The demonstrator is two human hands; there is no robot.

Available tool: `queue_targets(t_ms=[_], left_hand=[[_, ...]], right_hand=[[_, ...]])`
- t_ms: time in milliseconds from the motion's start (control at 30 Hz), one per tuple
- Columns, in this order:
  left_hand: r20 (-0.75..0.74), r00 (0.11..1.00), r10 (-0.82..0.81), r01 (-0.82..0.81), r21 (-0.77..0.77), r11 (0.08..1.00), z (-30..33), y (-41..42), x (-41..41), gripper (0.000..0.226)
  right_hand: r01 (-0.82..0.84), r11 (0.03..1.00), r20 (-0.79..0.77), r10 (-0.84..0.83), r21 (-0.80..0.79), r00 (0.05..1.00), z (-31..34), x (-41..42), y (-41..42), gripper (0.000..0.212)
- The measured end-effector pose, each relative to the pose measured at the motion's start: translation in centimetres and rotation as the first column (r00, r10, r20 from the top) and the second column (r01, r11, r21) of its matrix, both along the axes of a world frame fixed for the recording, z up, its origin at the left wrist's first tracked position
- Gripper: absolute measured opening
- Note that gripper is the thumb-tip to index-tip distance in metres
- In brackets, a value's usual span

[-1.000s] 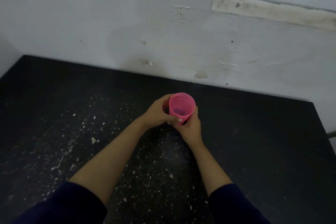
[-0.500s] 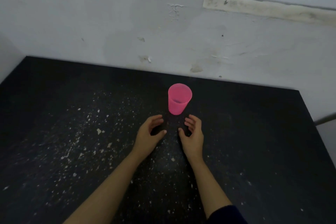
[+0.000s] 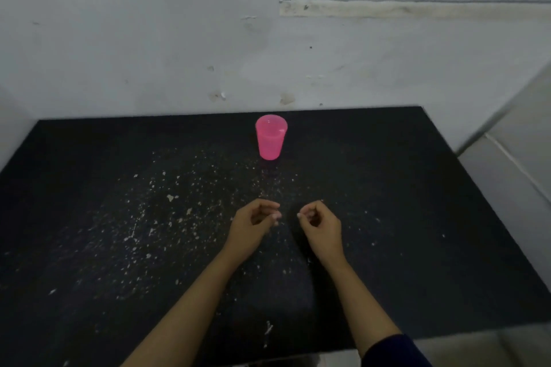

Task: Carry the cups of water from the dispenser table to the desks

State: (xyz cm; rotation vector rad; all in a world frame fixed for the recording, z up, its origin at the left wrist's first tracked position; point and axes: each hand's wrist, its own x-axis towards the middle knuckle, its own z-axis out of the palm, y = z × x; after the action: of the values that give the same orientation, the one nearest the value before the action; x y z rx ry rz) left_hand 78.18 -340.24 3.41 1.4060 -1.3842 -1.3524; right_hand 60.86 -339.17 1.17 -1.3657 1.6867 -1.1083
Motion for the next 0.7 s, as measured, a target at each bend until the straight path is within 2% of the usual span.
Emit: queue_targets(t_ms=[200, 300, 367, 433, 533, 700], left_hand=[[-0.01, 0.954, -0.301, 0.299, -0.087, 0.95, 3.6, 1.5, -6.4, 0.024], [-0.016, 0.873, -0.488, 0.482, -0.133, 0.866, 5.6, 3.6, -12.6, 0.024], [-0.014, 0.783, -0.622, 0.613, -0.157, 0.774, 7.0, 6.0, -17.5, 0.023], [-0.012, 0.665, -0.746, 0.731, -0.191, 0.655, 8.3, 9.5, -22.6, 0.026], [-0.001, 0.465, -0.885, 0.857, -0.25, 0.45, 10.0, 16.7, -29.6, 0.03], [0.0, 0.087, -0.996, 0.949, -0.305, 0.083, 11.9, 34.1, -36.9, 0.032]], right_hand=[[0.228, 0.97, 0.019, -0.227, -0.088, 0.974, 3.5, -6.3, 6.4, 0.014], [0.398, 0.901, -0.014, -0.406, -0.173, 0.914, 5.9, -11.1, 11.4, 0.017], [0.522, 0.822, -0.036, -0.543, -0.226, 0.839, 7.6, -14.6, 15.9, 0.018], [0.639, 0.716, -0.05, -0.676, -0.28, 0.735, 9.2, -18.0, 21.5, 0.02], [0.795, 0.5, -0.061, -0.857, -0.344, 0.512, 11.3, -21.4, 31.7, 0.023], [0.914, 0.133, 0.004, -0.989, -0.384, 0.145, 13.3, -21.0, 50.6, 0.015]])
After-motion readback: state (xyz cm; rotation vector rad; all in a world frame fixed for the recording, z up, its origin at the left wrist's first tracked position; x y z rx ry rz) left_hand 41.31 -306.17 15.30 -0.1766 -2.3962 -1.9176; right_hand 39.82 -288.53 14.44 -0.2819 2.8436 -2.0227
